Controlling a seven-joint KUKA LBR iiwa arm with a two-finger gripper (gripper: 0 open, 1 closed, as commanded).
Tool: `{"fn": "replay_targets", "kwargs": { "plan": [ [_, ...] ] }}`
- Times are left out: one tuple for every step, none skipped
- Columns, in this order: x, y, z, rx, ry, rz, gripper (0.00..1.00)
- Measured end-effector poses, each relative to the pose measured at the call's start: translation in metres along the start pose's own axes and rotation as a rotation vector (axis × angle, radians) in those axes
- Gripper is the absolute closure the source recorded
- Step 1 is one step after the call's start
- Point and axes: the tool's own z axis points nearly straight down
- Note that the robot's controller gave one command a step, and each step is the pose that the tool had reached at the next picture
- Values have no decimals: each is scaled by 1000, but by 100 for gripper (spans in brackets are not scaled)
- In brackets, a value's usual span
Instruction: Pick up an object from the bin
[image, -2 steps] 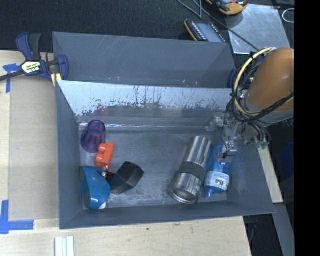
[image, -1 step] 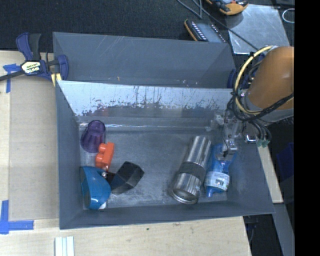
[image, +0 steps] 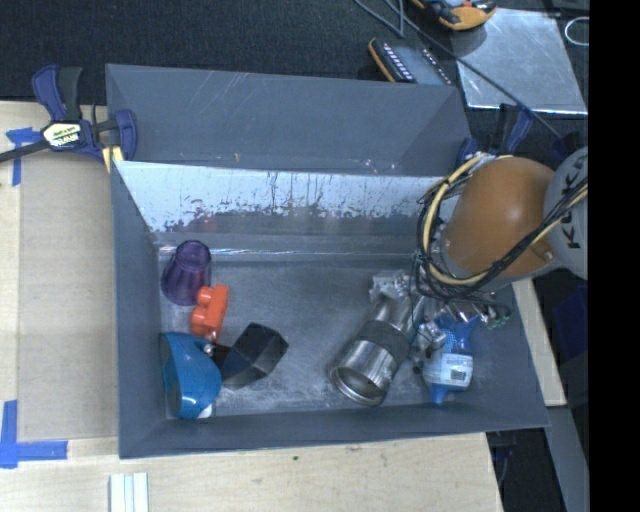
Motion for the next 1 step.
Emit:
{"fn": "replay_targets", "kwargs": {
  "plan": [
    [14, 4, -29, -8, 21, 80, 0]
  ]
}}
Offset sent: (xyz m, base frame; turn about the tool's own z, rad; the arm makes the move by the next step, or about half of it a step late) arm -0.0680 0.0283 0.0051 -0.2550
